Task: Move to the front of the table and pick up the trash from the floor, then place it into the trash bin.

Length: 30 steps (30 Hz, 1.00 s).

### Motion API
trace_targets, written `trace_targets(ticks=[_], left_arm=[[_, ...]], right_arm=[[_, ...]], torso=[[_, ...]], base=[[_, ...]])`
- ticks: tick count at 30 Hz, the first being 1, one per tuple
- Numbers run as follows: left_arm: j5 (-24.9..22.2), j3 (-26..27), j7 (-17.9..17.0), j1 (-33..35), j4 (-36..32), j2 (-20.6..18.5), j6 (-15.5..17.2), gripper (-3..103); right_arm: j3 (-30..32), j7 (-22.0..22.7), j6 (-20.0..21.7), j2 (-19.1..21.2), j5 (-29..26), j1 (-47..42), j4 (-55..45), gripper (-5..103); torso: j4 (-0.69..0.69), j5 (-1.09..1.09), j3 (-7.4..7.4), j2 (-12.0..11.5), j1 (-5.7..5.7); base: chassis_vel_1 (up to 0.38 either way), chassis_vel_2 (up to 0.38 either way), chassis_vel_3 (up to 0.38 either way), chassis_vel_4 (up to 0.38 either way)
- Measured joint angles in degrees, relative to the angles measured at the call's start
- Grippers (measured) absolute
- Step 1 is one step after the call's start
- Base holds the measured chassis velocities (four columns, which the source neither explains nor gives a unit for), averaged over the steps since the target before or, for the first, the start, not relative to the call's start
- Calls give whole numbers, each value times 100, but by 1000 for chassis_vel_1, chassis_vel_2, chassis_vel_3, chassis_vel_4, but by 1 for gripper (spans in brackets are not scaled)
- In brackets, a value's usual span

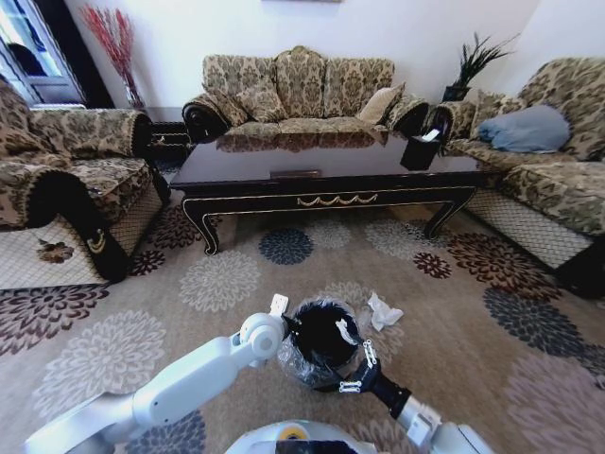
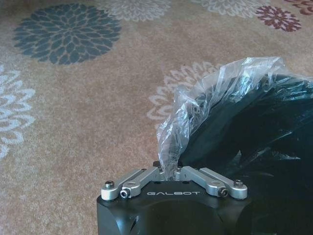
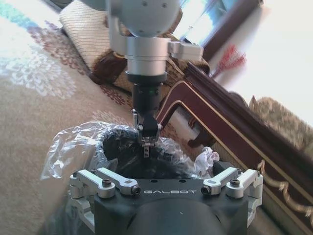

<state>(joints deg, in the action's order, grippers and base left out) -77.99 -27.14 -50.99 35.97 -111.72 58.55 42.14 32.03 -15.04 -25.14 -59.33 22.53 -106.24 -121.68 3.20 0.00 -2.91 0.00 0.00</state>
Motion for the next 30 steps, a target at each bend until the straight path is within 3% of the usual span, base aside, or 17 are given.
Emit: trace_targets(ticks=[5,11,14,16,19,22,23,26,30], left_arm=[[7,-21,1,7,1,9,0,3],[11,-34,7,21,4,19,0,3],[16,-33,7,21,12,18,0,3],[13,-28,7,19,12,18,0,3],[15,-27,7,19,15,20,0,3],[18,-29,6,18,26,27,0,3],[19,-36,6,13,33,29,0,3],[21,-41,2,-8,34,29,0,3],[12,-34,4,-10,33,19,0,3]], right_arm=[[21,131,-95,-54,311,131,25,100],[-26,92,151,-10,-117,62,-91,100],[-75,156,416,44,-502,-50,-200,100],[-152,61,702,110,-1405,-245,-476,100],[-186,78,992,98,-1785,-322,-684,100],[-111,145,1131,55,-1382,-295,-876,100],[24,107,935,5,-860,-193,-892,100],[119,76,857,14,-359,-211,-997,100],[102,-168,758,-1,-363,-338,-1056,100]], torso=[[-1,0,0,0,0],[1,0,0,0,0],[1,0,0,0,0],[-1,0,0,0,0],[3,-2,0,0,0],[0,-1,0,0,0],[2,-2,0,0,0],[0,-2,0,0,0],[1,-2,0,0,0]], base=[[0,0,0,0],[0,0,0,0],[0,0,0,0],[0,0,0,0],[0,0,0,0],[0,0,0,0],[0,0,0,0],[0,0,0,0],[0,0,0,0]])
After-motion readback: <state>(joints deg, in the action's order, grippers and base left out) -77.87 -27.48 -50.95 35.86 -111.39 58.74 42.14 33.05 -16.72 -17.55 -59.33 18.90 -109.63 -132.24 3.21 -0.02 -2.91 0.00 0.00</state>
